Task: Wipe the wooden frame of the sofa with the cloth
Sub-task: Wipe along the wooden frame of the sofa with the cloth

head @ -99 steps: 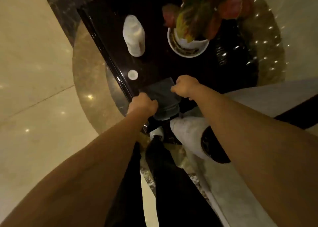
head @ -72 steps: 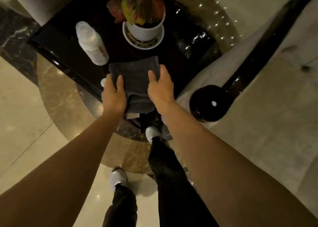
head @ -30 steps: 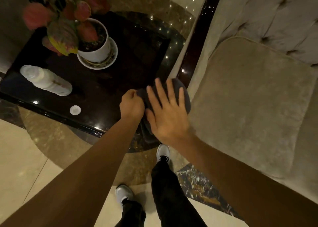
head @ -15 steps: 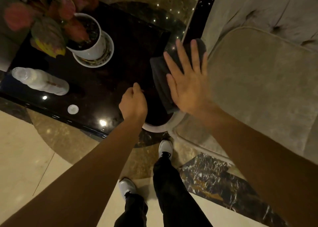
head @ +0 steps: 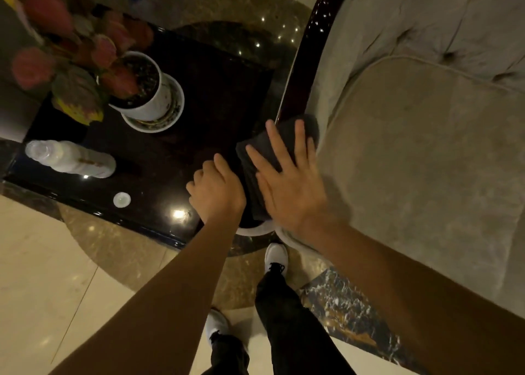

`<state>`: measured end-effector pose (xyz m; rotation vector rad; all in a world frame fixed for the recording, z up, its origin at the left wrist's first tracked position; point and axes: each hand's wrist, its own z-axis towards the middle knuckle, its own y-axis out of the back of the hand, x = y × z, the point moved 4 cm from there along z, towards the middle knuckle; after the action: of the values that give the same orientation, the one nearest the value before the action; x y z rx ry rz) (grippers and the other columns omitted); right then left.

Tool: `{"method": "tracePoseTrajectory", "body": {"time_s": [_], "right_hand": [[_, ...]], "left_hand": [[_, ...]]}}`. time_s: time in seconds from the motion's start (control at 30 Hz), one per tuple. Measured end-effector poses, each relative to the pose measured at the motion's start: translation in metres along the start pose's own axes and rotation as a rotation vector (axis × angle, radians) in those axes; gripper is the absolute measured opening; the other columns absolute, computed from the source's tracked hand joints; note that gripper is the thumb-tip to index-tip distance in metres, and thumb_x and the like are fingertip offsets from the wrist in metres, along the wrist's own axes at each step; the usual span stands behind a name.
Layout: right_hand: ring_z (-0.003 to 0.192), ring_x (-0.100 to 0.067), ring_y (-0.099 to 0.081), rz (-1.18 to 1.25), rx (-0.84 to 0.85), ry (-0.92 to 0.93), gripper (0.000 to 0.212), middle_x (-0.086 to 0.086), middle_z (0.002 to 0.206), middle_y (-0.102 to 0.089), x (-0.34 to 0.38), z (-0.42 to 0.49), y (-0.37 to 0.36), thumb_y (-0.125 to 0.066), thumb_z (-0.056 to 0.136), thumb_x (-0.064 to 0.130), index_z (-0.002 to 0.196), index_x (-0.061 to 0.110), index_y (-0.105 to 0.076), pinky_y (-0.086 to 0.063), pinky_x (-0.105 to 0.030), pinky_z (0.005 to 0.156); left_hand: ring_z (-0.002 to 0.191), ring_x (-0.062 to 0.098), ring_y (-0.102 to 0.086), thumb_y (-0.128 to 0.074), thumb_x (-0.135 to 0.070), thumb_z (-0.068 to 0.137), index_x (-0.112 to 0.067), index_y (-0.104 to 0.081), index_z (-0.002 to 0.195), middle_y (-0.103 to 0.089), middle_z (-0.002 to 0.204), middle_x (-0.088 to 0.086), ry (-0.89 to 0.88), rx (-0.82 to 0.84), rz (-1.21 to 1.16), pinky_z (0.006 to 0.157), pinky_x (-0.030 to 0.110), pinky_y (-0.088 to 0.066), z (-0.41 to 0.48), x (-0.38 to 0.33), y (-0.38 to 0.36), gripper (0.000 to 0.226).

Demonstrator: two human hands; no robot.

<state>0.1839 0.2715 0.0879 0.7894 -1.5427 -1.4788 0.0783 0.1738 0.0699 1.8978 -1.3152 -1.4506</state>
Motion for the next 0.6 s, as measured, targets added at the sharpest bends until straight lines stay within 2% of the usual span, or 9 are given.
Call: {"method": "tracePoseTrajectory", "body": {"time_s": [0.07, 0.1, 0.17, 0.23, 0.3, 0.37, 0.43, 0.5, 0.6], "right_hand": [[0.153, -0.044, -0.007, -0.013, -0.024, 0.193, 0.05, -0.008, 0.169, -0.017, -0.031, 0.023, 0.012, -0.034, 0.105, 0.042, 0.154, 0.033, -0.036, -0.01, -0.062, 0.121], [0.153, -0.043, -0.01, -0.037, -0.07, 0.173, 0.05, -0.008, 0.168, -0.019, -0.05, 0.047, 0.018, -0.032, 0.105, 0.043, 0.154, 0.033, -0.036, -0.011, -0.062, 0.12], [0.154, -0.043, -0.007, 0.073, -0.132, -0.085, 0.051, -0.009, 0.169, -0.016, -0.087, 0.103, 0.031, -0.027, 0.105, 0.044, 0.155, 0.032, -0.035, -0.012, -0.063, 0.121], [0.154, -0.045, -0.001, 0.268, -0.118, -0.297, 0.054, -0.012, 0.17, -0.01, -0.088, 0.124, 0.035, -0.029, 0.103, 0.043, 0.155, 0.03, -0.036, -0.01, -0.062, 0.122], [0.152, -0.049, 0.004, 0.234, -0.11, -0.305, 0.056, -0.016, 0.169, -0.006, -0.062, 0.105, 0.03, -0.03, 0.103, 0.041, 0.157, 0.026, -0.031, -0.007, -0.06, 0.123], [0.151, -0.05, 0.01, 0.095, 0.023, -0.213, 0.061, -0.019, 0.169, 0.006, -0.029, 0.063, 0.017, -0.02, 0.106, 0.044, 0.162, 0.024, -0.011, -0.003, -0.061, 0.123], [0.151, -0.05, 0.012, 0.051, 0.102, -0.172, 0.064, -0.02, 0.167, 0.013, -0.017, 0.037, 0.013, -0.018, 0.106, 0.047, 0.162, 0.023, 0.0, -0.001, -0.06, 0.123], [0.152, -0.05, 0.01, 0.055, 0.09, -0.174, 0.067, -0.018, 0.168, 0.011, -0.045, 0.074, 0.024, -0.022, 0.104, 0.049, 0.162, 0.023, -0.001, -0.003, -0.061, 0.123], [0.153, -0.047, 0.004, 0.172, 0.012, -0.363, 0.072, -0.015, 0.17, 0.003, -0.119, 0.168, 0.045, -0.029, 0.099, 0.05, 0.162, 0.023, -0.008, -0.004, -0.059, 0.123]], "left_hand": [[0.117, 0.039, -0.046, -0.024, -0.042, 0.103, -0.01, -0.056, 0.124, -0.056, 0.131, 0.018, -0.162, -0.078, 0.128, 0.095, 0.05, -0.035, -0.005, -0.008, 0.003, 0.049], [0.116, 0.039, -0.046, -0.026, -0.044, 0.102, -0.01, -0.055, 0.124, -0.055, 0.132, 0.017, -0.249, -0.092, 0.204, 0.094, 0.049, -0.035, -0.007, -0.012, 0.003, 0.049], [0.119, 0.039, -0.045, -0.03, -0.056, 0.097, -0.011, -0.052, 0.129, -0.052, 0.138, 0.017, -0.427, -0.089, 0.342, 0.094, 0.05, -0.035, -0.009, -0.018, 0.0, 0.06], [0.123, 0.039, -0.044, -0.031, -0.069, 0.091, -0.009, -0.048, 0.135, -0.047, 0.144, 0.018, -0.6, -0.05, 0.485, 0.094, 0.05, -0.036, -0.014, -0.023, -0.005, 0.076], [0.127, 0.039, -0.042, -0.029, -0.077, 0.086, -0.007, -0.043, 0.141, -0.041, 0.151, 0.019, -0.728, 0.033, 0.585, 0.095, 0.051, -0.036, -0.022, -0.03, -0.013, 0.091], [0.133, 0.039, -0.037, -0.028, -0.078, 0.084, -0.007, -0.035, 0.148, -0.034, 0.156, 0.019, -0.761, 0.12, 0.603, 0.099, 0.053, -0.036, -0.028, -0.037, -0.02, 0.095], [0.137, 0.038, -0.033, -0.028, -0.075, 0.086, -0.01, -0.026, 0.152, -0.031, 0.158, 0.018, -0.746, 0.152, 0.606, 0.102, 0.054, -0.034, -0.033, -0.038, -0.023, 0.093], [0.139, 0.036, -0.033, -0.031, -0.073, 0.087, -0.008, -0.029, 0.151, -0.031, 0.158, 0.017, -0.717, 0.151, 0.607, 0.104, 0.053, -0.033, -0.032, -0.039, -0.023, 0.091], [0.137, 0.034, -0.037, -0.037, -0.07, 0.086, -0.004, -0.037, 0.145, -0.037, 0.155, 0.016, -0.708, 0.139, 0.599, 0.104, 0.053, -0.035, -0.03, -0.039, -0.024, 0.089]]}}
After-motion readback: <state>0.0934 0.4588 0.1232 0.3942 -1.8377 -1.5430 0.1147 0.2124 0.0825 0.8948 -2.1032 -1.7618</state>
